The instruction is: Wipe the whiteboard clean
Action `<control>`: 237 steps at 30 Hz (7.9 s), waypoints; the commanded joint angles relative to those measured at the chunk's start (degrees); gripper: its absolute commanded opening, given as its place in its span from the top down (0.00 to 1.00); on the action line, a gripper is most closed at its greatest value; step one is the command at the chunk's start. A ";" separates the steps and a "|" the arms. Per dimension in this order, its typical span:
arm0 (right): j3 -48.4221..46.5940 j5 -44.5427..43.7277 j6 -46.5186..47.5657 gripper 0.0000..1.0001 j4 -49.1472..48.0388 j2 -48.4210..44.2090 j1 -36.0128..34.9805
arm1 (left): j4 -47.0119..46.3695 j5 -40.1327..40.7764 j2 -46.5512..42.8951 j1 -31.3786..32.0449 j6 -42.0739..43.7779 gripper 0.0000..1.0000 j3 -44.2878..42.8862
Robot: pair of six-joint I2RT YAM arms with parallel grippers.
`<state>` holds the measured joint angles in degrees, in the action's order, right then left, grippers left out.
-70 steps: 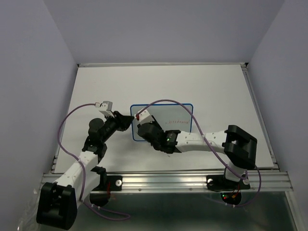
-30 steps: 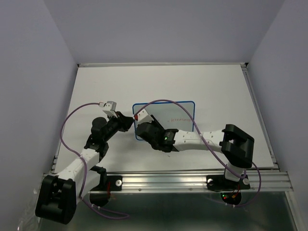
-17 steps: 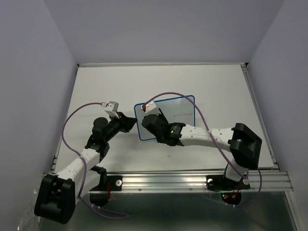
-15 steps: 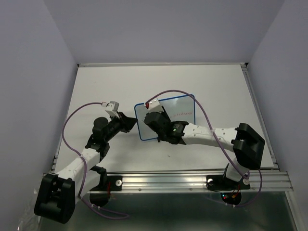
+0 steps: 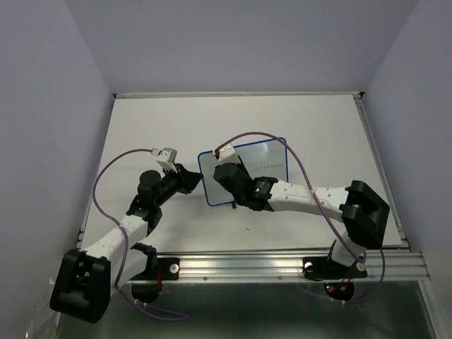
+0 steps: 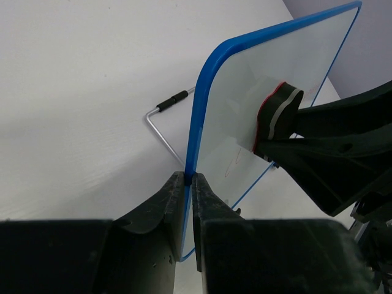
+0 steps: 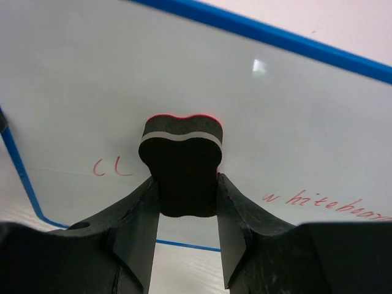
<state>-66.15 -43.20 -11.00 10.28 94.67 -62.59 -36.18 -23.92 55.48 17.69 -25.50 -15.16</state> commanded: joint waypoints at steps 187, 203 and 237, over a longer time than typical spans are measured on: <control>1.20 14.72 -2.79 0.99 -10.37 8.51 2.65 | 27.48 33.41 -22.35 3.93 -5.79 1.00 -7.34; 1.55 5.60 -2.45 0.99 -8.17 3.86 2.12 | 25.38 31.31 -18.92 3.93 -5.27 1.00 -7.87; 15.35 3.91 -3.85 0.99 -9.58 -15.30 20.13 | -0.99 6.35 15.27 4.02 3.44 0.74 -18.77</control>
<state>-51.62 -37.52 -14.33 2.68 82.61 -43.40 -31.79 -15.29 70.50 21.41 -23.42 -31.86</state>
